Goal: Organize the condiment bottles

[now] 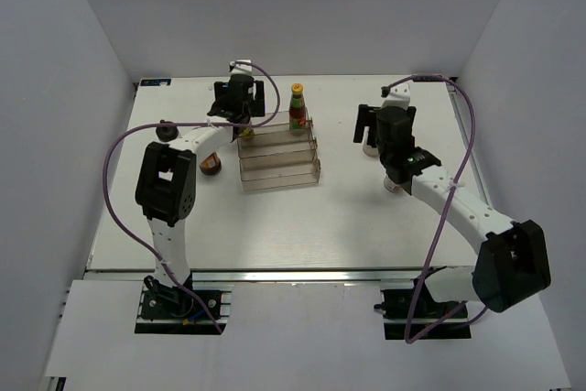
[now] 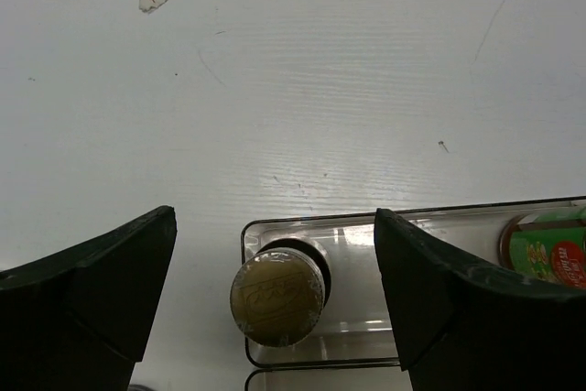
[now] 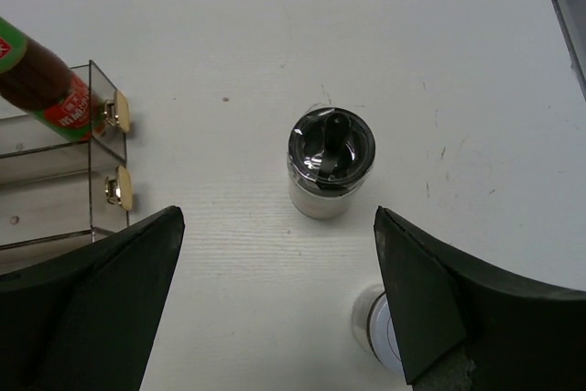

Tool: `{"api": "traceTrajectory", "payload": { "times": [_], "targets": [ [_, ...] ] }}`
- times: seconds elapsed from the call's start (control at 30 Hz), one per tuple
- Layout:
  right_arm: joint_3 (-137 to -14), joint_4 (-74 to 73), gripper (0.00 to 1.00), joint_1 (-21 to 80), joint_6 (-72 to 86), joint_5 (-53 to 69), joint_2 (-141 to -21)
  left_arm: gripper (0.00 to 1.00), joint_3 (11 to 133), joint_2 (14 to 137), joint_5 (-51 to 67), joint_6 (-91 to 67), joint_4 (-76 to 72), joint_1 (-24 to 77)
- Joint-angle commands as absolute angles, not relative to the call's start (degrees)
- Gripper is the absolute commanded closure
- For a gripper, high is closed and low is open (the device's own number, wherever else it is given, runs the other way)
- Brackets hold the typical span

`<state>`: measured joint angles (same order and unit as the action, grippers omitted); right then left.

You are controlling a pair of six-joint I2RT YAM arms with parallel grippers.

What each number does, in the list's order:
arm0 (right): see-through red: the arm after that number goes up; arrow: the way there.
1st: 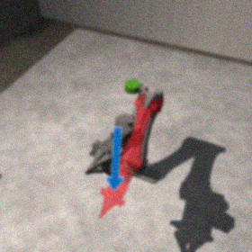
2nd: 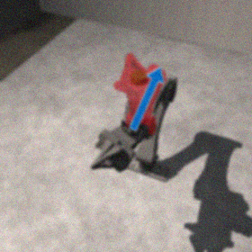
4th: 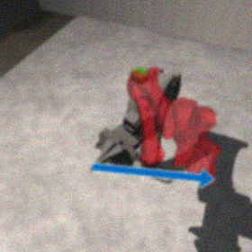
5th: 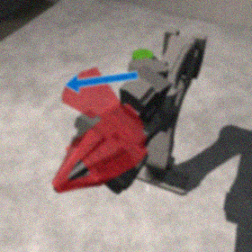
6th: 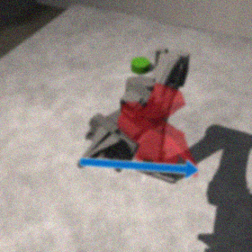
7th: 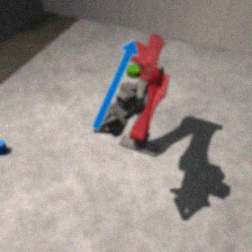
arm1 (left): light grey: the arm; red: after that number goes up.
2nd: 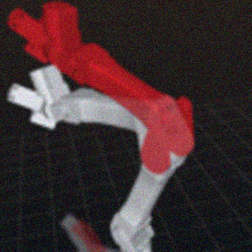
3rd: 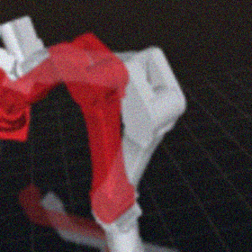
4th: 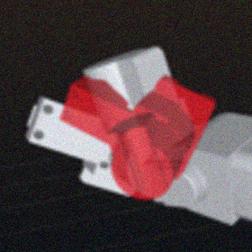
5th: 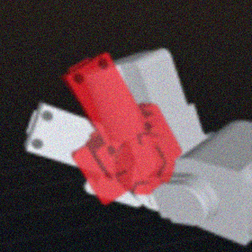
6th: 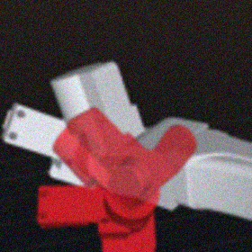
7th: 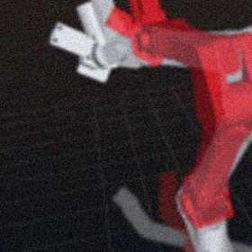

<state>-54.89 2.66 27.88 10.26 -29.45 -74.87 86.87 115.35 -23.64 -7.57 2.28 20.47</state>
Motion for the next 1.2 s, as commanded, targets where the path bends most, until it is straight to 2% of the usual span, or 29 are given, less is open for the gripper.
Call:
{"api": "traceTrajectory", "payload": {
  "times": [0.0, 0.17, 0.33, 0.57, 0.77, 1.0, 1.1, 1.13, 1.17],
  "targets": [
    [-60.3, -3.1, 0.11, 24.6, 13.7, -27.3, -77.1, 0.02, 89.5, 109.3, -24.2, -7.8, 3.7, 20.7],
    [-64.2, -9.7, 0.11, 20.9, 15.3, -22.1, -82.5, 0.02, 89.3, 105.2, -23.0, -8.3, 4.0, 20.7],
    [-67.5, -10.4, 0.11, 18.9, 15.1, -20.2, -87.2, 0.02, 86.8, 97.7, -22.2, -8.8, 6.2, 20.7],
    [-71.6, -9.1, 0.11, 17.3, 13.8, -16.7, -95.5, 0.02, 76.3, 85.2, -28.2, -15.6, 11.6, 20.7],
    [-74.4, -9.1, 0.11, 15.8, 15.8, -19.3, -100.6, 0.02, 65.8, 76.9, -33.1, -20.2, 12.4, 20.7],
    [-77.5, -7.0, 0.11, 15.3, 15.4, -19.3, -104.8, 0.02, 65.5, 75.8, -35.0, -21.3, 14.0, 20.7],
    [-77.9, -6.9, 0.16, 15.3, 15.8, -19.7, -105.7, 0.02, 65.7, 75.8, -36.5, -21.4, 14.5, 20.7],
    [-77.7, -6.6, 0.24, 15.2, 15.8, -19.5, -105.5, 0.02, 65.7, 75.8, -36.8, -21.5, 15.0, 20.7],
    [-77.5, -5.9, 0.28, 15.2, 15.6, -19.1, -105.3, 0.02, 65.7, 75.9, -37.2, -21.6, 15.2, 20.7]
  ]
}}
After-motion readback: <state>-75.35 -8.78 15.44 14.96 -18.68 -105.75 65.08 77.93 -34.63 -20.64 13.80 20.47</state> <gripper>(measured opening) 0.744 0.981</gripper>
